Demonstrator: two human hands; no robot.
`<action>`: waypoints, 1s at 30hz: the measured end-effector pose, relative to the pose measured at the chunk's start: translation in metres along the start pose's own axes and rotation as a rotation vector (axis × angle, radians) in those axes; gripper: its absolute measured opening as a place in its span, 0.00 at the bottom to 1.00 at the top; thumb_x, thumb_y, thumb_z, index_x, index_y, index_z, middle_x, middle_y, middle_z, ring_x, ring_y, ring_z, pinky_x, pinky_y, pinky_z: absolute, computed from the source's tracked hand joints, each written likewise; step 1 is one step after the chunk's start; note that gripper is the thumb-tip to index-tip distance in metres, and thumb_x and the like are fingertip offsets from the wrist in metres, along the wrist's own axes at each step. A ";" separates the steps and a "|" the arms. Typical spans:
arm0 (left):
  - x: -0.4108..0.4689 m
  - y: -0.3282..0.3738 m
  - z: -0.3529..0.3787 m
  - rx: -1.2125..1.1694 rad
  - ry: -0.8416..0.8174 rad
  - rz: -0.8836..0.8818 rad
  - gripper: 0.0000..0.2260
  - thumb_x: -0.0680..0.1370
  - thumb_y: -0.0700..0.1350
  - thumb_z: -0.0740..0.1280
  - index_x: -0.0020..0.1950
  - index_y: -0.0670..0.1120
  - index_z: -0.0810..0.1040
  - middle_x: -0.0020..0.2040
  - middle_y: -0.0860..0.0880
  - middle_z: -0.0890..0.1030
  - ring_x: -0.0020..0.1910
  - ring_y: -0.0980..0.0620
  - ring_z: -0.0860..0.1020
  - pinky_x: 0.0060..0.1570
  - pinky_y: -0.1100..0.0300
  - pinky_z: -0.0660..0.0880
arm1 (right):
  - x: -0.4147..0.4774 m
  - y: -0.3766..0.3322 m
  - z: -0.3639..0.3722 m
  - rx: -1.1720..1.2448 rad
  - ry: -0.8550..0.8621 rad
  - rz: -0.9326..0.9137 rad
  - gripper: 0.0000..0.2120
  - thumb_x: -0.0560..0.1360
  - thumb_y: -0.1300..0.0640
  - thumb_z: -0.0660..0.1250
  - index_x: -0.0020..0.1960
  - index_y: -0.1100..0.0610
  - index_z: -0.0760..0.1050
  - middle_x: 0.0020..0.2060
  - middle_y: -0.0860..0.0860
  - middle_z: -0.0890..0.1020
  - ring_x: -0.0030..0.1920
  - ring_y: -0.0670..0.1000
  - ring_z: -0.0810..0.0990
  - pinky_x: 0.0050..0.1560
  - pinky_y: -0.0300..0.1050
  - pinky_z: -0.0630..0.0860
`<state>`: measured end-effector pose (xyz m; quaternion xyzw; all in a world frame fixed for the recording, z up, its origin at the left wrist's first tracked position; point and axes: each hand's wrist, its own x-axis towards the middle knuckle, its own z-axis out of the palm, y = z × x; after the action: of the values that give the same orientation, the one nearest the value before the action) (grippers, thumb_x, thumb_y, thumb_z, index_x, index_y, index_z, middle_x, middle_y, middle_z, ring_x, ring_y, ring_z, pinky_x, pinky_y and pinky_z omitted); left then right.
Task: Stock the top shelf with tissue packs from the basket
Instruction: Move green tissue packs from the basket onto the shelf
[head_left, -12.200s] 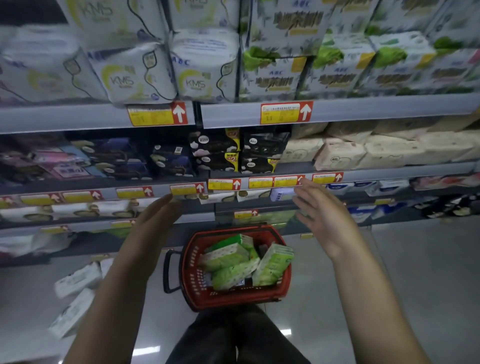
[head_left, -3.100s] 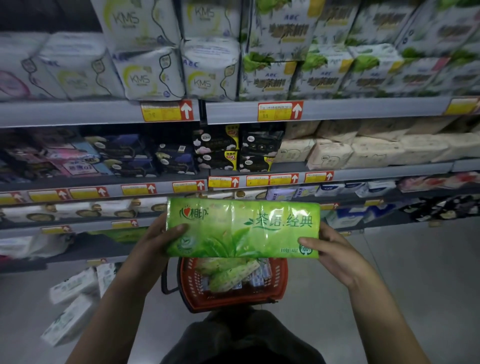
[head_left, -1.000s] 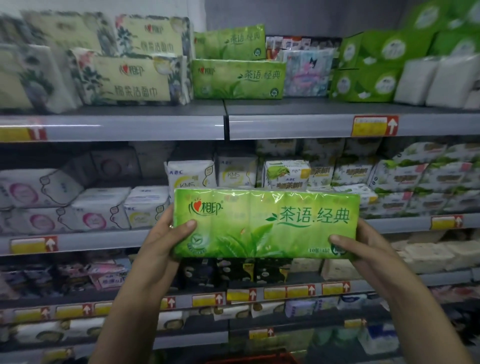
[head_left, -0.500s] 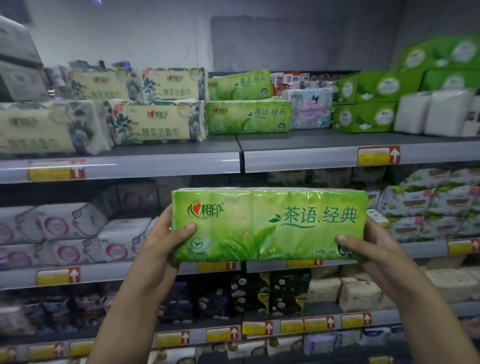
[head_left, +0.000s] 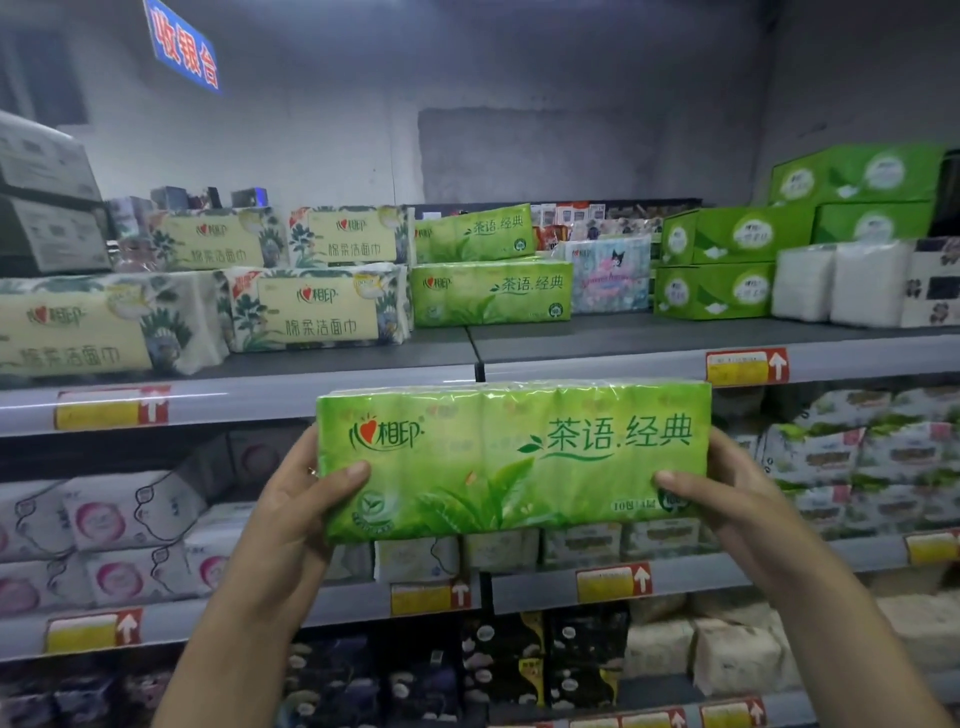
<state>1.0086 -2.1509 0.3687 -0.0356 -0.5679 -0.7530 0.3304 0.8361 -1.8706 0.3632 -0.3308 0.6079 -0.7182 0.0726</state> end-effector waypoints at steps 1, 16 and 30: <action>0.003 0.002 0.002 0.011 -0.006 0.012 0.16 0.66 0.41 0.70 0.54 0.48 0.81 0.47 0.46 0.85 0.42 0.49 0.84 0.36 0.59 0.81 | 0.006 0.000 -0.002 0.007 0.003 -0.009 0.48 0.40 0.38 0.83 0.58 0.48 0.75 0.52 0.46 0.84 0.53 0.48 0.82 0.51 0.39 0.79; 0.063 0.023 0.025 0.072 -0.061 0.112 0.33 0.52 0.54 0.83 0.56 0.51 0.82 0.55 0.43 0.83 0.51 0.43 0.83 0.49 0.45 0.80 | 0.070 -0.037 -0.017 -0.035 -0.017 -0.206 0.46 0.41 0.36 0.81 0.56 0.50 0.76 0.47 0.46 0.85 0.48 0.48 0.84 0.42 0.37 0.79; 0.123 0.046 0.043 0.101 -0.082 0.201 0.16 0.68 0.37 0.63 0.54 0.46 0.81 0.49 0.43 0.85 0.43 0.47 0.84 0.37 0.56 0.82 | 0.124 -0.048 -0.032 -0.078 0.015 -0.244 0.51 0.46 0.34 0.81 0.66 0.49 0.72 0.60 0.48 0.80 0.62 0.52 0.77 0.65 0.57 0.70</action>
<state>0.9238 -2.1757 0.4754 -0.1065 -0.6116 -0.6847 0.3819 0.7369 -1.8954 0.4546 -0.3994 0.5913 -0.6999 -0.0327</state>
